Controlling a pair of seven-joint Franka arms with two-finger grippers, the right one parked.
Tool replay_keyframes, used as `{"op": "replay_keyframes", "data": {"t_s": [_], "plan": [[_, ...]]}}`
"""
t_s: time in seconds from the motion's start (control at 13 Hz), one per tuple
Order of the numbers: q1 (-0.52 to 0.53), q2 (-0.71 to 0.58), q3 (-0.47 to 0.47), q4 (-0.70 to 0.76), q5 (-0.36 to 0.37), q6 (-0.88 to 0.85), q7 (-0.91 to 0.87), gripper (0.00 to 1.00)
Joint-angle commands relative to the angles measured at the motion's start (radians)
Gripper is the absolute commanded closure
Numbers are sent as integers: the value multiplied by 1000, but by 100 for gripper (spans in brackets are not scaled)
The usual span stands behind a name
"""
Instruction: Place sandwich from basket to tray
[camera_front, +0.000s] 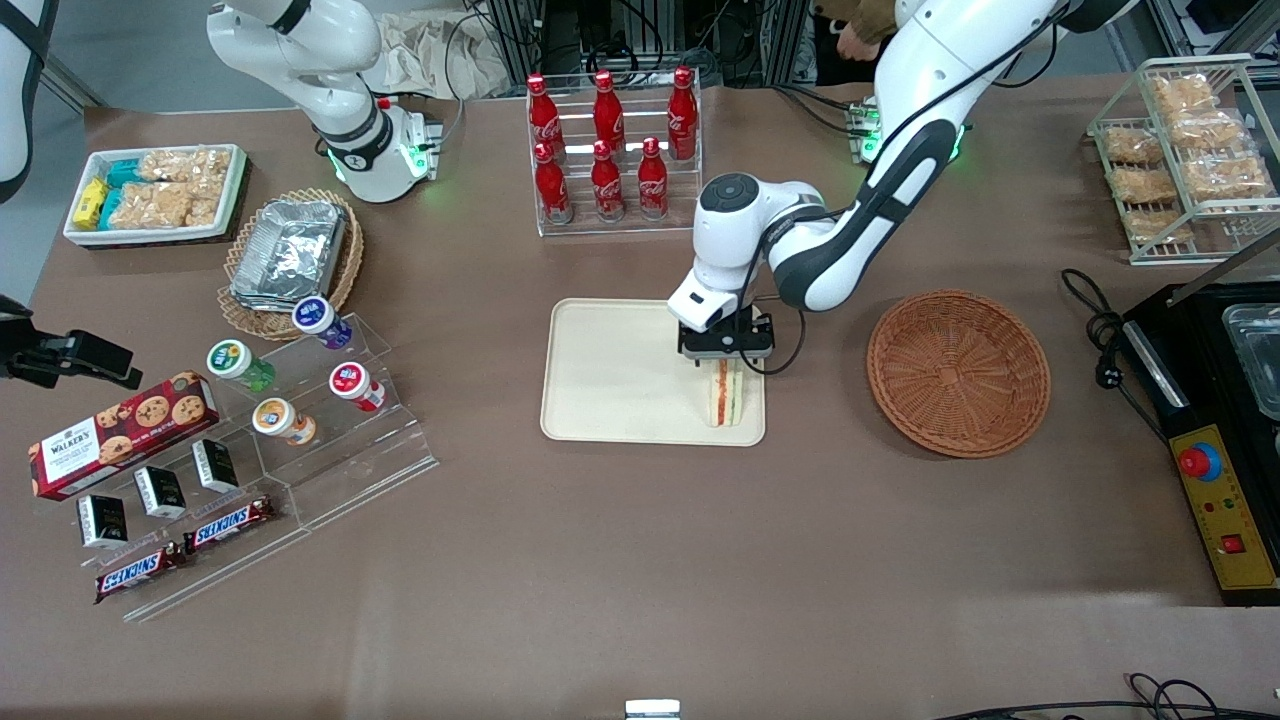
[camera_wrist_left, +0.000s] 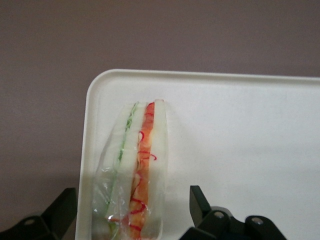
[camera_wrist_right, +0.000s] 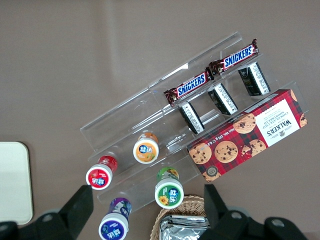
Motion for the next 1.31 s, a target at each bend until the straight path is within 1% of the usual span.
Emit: {"op": "replay_keyframes", "data": {"t_s": [0.0,0.15,0.31,0.38,0.46,0.54,0.69,0.85,0.92,1.08,1.23], "plan": [[-5,-116,-2,-2,-119,-59,-9,0],[-5,-173,-17,45,-210,-140,-5,0],[-4,-211,-21,148,-297,-282,12,0],[-2,-231,-18,206,-356,-377,82,0],[4,-253,-11,287,-441,-475,175,0],[42,-263,-11,371,-507,-573,258,0],[114,-294,-9,502,-601,-721,386,0],[192,-342,9,538,-661,-796,541,0],[191,-372,76,542,-702,-836,649,0],[170,-432,243,541,-782,-905,902,0],[104,-472,430,541,-796,-976,1142,0]]}}
